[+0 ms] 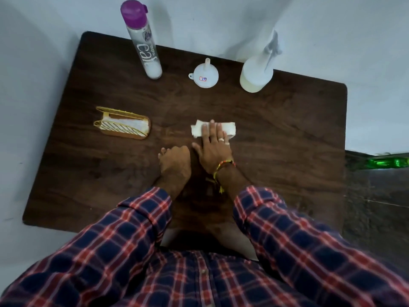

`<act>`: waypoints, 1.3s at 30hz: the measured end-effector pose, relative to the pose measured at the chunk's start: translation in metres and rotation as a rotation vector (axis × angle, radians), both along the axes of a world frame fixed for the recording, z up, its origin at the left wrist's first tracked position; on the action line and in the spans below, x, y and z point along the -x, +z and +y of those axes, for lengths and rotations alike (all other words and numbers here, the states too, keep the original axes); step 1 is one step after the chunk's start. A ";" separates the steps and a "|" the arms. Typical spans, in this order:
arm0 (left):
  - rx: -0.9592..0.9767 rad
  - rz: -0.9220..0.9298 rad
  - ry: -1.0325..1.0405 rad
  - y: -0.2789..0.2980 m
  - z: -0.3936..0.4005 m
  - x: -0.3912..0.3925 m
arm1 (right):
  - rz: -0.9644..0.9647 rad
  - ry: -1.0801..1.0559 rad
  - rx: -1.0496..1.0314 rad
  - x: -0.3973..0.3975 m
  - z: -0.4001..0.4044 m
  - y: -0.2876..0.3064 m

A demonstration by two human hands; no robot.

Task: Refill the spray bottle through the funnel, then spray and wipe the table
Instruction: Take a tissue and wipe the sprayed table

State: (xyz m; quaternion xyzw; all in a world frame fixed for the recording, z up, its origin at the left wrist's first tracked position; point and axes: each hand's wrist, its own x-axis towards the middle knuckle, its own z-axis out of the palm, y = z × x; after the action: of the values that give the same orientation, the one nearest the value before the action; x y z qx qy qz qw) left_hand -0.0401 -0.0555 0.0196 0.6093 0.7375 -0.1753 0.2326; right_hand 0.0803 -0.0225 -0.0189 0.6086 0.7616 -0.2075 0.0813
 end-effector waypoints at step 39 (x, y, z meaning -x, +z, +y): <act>-0.086 -0.286 -0.414 -0.027 -0.091 -0.013 | 0.000 -0.074 0.045 -0.037 -0.196 0.004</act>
State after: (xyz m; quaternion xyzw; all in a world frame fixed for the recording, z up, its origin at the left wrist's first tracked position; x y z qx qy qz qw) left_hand -0.0274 -0.1463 -0.0078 0.7752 0.5636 -0.0996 0.2674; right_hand 0.1175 -0.2188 -0.0148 0.6345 0.7336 -0.2274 0.0874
